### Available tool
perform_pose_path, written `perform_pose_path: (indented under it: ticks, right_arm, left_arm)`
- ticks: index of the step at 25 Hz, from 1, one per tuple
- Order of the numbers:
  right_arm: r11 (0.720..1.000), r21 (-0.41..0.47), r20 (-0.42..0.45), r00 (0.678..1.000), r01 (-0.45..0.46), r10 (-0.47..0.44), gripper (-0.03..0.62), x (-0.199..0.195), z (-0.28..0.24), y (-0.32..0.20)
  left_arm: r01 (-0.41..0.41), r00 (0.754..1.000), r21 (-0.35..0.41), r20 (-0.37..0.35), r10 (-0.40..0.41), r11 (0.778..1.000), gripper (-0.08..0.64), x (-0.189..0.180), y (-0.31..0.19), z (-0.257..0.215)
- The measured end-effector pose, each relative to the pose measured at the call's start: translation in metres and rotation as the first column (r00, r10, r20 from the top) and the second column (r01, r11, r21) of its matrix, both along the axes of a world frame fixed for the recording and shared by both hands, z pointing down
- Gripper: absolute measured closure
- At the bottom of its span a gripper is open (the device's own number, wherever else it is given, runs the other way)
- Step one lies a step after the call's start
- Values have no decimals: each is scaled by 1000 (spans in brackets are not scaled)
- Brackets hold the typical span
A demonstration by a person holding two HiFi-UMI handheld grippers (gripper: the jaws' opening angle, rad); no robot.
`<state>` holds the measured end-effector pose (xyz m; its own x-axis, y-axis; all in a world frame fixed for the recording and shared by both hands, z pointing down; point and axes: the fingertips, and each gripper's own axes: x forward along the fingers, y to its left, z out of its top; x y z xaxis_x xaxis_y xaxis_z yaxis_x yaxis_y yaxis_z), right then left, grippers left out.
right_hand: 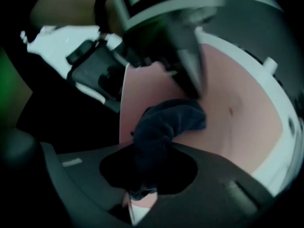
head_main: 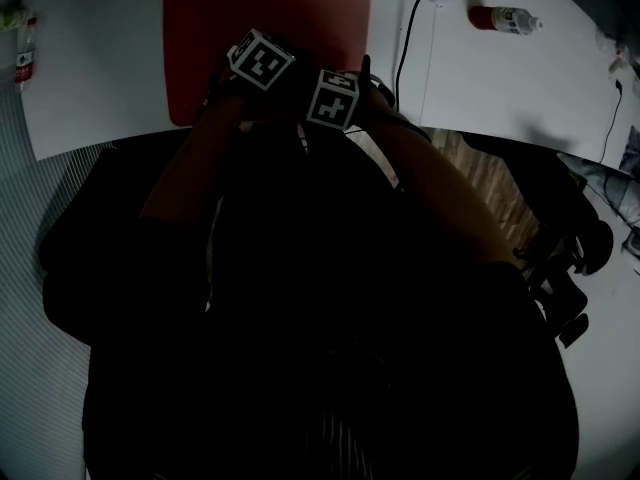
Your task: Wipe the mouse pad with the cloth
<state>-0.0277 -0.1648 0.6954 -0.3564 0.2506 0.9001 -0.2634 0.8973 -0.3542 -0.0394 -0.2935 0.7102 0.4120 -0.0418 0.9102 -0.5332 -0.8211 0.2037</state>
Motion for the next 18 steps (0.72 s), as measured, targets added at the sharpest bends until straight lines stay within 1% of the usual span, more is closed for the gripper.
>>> perform_pose_path:
  ticks: [1,2,3,4,5,6,7,8,10,12,14,16,18]
  right_arm:
    - [997,-12,13,997,-80,80,515,7,-5,-3]
    - [985,-30,39,984,-173,174,515,14,-13,-8]
    - [965,-49,93,960,-259,263,515,18,-26,-14]
    - [941,-68,168,926,-331,337,515,20,-43,-21]
    - [918,-86,238,887,-386,396,515,24,-63,-28]
    - [896,-103,293,848,-431,441,515,30,-83,-33]
    - [876,-116,336,812,-467,477,515,37,-102,-38]
    - [859,-124,375,778,-497,504,515,45,-120,-43]
    - [834,-132,446,719,-536,533,514,58,-155,-47]
    - [818,-131,505,673,-560,541,514,70,-187,-46]
    - [810,-115,545,645,-575,535,514,81,-213,-45]
    - [805,-88,571,633,-586,523,514,89,-233,-44]
    - [799,-62,592,623,-598,512,514,98,-252,-42]
  left_arm:
    - [26,1000,-25,10,-26,999,554,-7,2,-1]
    - [64,998,-58,21,-63,996,554,-16,5,-3]
    - [109,994,-97,17,-108,989,554,-23,11,-8]
    - [149,988,-131,-14,-152,980,554,-24,16,-16]
    - [177,980,-154,-69,-189,972,554,-20,20,-26]
    - [195,966,-166,-136,-218,967,554,-15,21,-38]
    - [209,948,-177,-205,-244,962,554,-10,22,-54]
    - [226,923,-191,-271,-272,955,554,-8,24,-73]
    - [262,863,-227,-379,-333,938,554,-11,33,-113]
    - [292,813,-244,-445,-374,925,554,-15,45,-148]
    - [312,776,-234,-496,-389,921,554,-16,52,-177]
    - [329,744,-208,-544,-388,921,554,-13,55,-205]
    - [336,706,-180,-602,-373,925,554,-2,55,-237]
